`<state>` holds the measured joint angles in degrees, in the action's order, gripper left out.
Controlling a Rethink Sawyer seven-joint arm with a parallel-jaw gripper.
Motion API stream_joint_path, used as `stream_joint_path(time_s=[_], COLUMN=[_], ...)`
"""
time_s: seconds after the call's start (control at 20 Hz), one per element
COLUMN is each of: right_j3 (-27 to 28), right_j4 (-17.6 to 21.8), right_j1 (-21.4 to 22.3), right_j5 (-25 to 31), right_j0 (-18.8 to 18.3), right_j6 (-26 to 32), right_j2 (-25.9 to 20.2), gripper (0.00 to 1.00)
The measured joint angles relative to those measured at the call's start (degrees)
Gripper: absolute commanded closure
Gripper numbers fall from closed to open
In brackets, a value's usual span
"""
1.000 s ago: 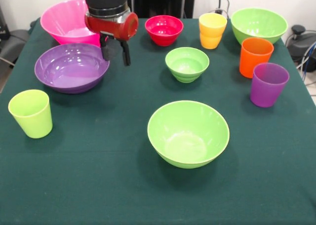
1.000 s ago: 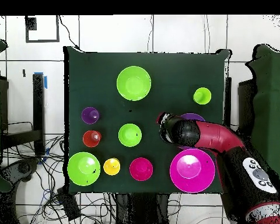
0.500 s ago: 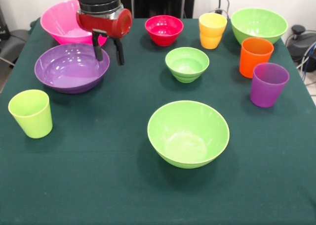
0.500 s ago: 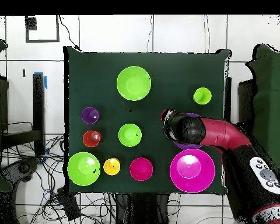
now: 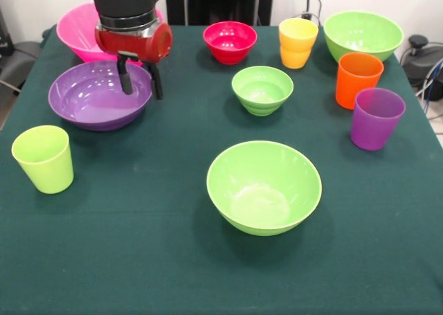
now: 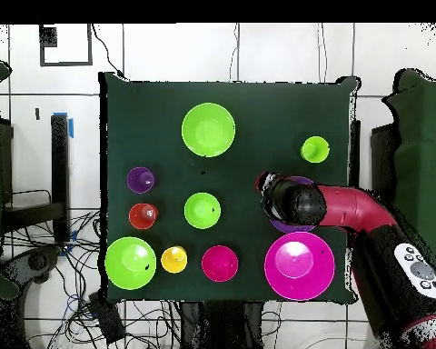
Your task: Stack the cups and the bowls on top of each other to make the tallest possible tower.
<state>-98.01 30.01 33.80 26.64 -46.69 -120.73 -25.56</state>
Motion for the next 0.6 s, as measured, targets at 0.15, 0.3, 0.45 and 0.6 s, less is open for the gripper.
stream_joint_path(time_s=[0.15,0.3,0.45,0.6], right_j3=[0.2,0.5,0.9,1.3], right_j4=[1.9,3.2,4.4,5.1], right_j1=[-0.3,-0.5,-1.2,-2.2], right_j5=[0.1,0.5,1.3,1.6], right_j0=[-0.4,-0.7,-0.9,-1.0], right_j6=[0.4,1.0,1.9,2.3], right_j2=[-0.6,-1.0,-1.4,-1.6], gripper=[0.00,0.00,0.00,0.00])
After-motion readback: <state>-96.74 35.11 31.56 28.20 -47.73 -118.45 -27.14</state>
